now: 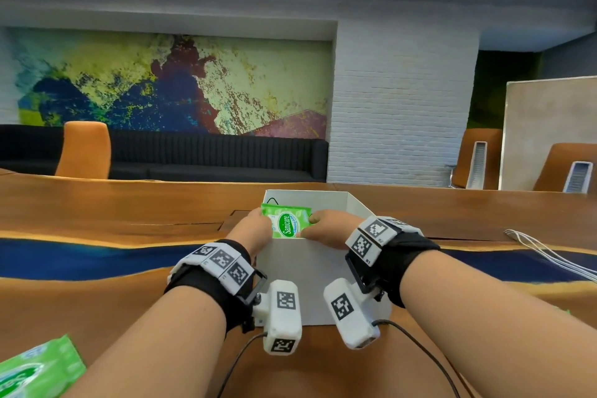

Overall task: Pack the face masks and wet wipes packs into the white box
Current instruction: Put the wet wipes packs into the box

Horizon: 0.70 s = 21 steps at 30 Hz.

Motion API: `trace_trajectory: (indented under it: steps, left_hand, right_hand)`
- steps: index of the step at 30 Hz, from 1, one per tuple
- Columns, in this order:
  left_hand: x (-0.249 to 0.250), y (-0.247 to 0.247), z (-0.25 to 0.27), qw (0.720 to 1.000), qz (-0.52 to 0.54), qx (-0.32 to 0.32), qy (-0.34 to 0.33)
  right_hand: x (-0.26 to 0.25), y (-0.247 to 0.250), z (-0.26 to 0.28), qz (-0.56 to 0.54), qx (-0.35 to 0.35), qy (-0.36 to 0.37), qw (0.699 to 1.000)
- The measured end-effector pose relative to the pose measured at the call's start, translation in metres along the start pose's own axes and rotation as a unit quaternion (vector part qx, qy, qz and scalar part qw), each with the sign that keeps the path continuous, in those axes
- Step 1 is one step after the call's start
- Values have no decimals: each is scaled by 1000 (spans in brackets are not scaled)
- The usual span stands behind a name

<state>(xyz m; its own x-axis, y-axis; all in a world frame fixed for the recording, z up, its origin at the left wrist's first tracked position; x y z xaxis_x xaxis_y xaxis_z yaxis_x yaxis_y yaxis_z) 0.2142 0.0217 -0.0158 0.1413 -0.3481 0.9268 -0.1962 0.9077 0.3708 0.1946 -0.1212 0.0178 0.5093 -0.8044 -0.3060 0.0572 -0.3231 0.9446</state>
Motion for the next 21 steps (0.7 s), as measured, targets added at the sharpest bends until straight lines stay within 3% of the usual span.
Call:
trace_trajectory:
  steps: [5, 7, 11, 13, 19, 21]
  left_hand:
    - [13, 0, 4, 994, -104, 15, -15]
    - [12, -2, 1, 983, -179, 27, 19]
    - [13, -3, 1, 921, -380, 66, 51]
    - [13, -1, -6, 890, -448, 67, 47]
    - [4, 10, -16, 856, -493, 70, 137]
    - [8, 5, -13, 856, -493, 62, 140]
  right_hand:
    - [-7, 0, 3, 72, 5, 19, 997]
    - [-11, -3, 4, 61, -3, 21, 998]
    - [-11, -10, 0, 61, -37, 29, 997]
    - [-13, -7, -1, 52, -21, 47, 997]
    - [-20, -15, 3, 150, -91, 94, 980]
    - [-19, -15, 1, 160, -92, 78, 980]
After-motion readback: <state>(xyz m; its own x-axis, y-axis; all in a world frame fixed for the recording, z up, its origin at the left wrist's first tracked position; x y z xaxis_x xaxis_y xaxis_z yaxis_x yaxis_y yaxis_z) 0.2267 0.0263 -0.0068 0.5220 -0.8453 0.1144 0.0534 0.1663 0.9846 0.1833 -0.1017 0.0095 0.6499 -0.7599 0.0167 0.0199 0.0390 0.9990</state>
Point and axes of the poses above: each hand's wrist, its own z-axis away from the middle knuckle, its own y-axis out of the back of the hand, x = y × z, the point moved 8 cm from there along -z, towards the middle knuckle, and after that the axes turned 13 degrees about y, right-handed, at the moved point
